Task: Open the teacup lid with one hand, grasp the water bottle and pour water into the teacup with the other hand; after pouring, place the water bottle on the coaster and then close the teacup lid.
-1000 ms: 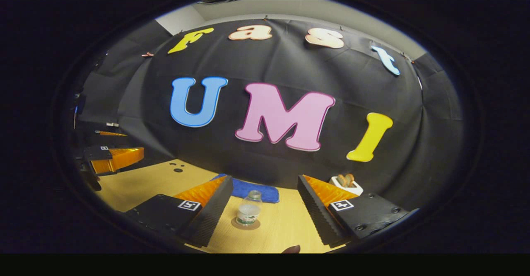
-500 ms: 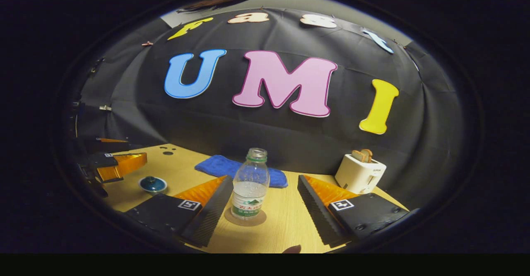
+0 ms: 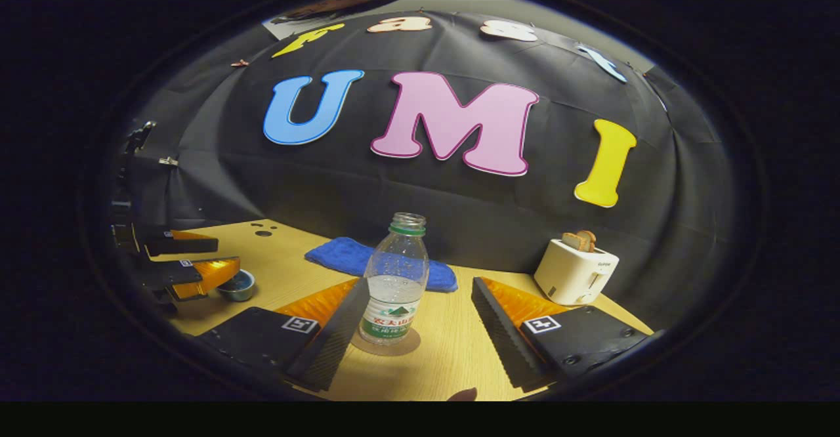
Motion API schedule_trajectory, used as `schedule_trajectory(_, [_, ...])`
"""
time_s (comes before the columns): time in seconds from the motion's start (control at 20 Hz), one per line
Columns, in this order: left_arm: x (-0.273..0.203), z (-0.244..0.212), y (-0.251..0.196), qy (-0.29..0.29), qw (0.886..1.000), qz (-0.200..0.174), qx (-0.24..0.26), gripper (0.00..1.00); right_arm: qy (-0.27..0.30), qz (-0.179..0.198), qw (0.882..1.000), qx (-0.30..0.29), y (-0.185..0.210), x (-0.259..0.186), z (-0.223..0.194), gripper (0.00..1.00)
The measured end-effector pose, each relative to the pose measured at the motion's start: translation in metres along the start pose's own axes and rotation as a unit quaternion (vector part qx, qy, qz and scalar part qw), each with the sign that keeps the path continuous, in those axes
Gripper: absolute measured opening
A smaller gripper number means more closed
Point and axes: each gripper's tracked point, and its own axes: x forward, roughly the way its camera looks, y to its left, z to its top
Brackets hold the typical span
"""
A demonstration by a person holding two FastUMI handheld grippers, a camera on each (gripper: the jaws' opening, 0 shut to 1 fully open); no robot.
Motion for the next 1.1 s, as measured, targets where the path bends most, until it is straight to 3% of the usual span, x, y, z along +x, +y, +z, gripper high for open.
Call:
schedule_trajectory(0.2, [0.006,-0.01,0.002,0.013,1.0,0.005,-0.006,0.51,-0.002,-0.001,1.0,0.0,-0.002,0.0,0.002,0.97])
schedule_trajectory(0.45, [0.007,-0.021,0.001,0.028,0.999,-0.001,-0.02,0.47,-0.003,-0.004,1.0,-0.001,-0.003,0.0,0.002,0.98])
schedule_trajectory(0.5, [0.007,-0.02,0.001,0.03,0.999,-0.002,-0.021,0.53,-0.003,-0.004,1.0,-0.002,-0.003,0.0,0.002,0.98])
schedule_trajectory(0.55, [0.007,-0.021,0.0,0.032,0.999,-0.005,-0.022,0.42,-0.004,-0.003,1.0,-0.002,-0.003,0.0,0.001,0.98])
schedule_trajectory(0.6, [0.007,-0.022,-0.001,0.034,0.999,-0.004,-0.023,0.51,-0.004,-0.002,1.0,-0.001,-0.002,0.0,0.001,0.98])
schedule_trajectory(0.65, [0.007,-0.024,0.0,0.035,0.999,-0.004,-0.022,0.39,-0.004,-0.001,1.0,-0.001,-0.001,0.001,0.001,0.98])
schedule_trajectory(0.7, [0.008,-0.023,-0.001,0.037,0.999,-0.007,-0.02,0.37,-0.004,0.0,1.0,-0.001,-0.001,0.001,0.001,0.98])
schedule_trajectory(1.1, [0.004,-0.004,0.006,0.009,1.0,0.001,-0.027,0.31,-0.004,0.006,1.0,0.003,0.001,0.004,0.0,0.97])
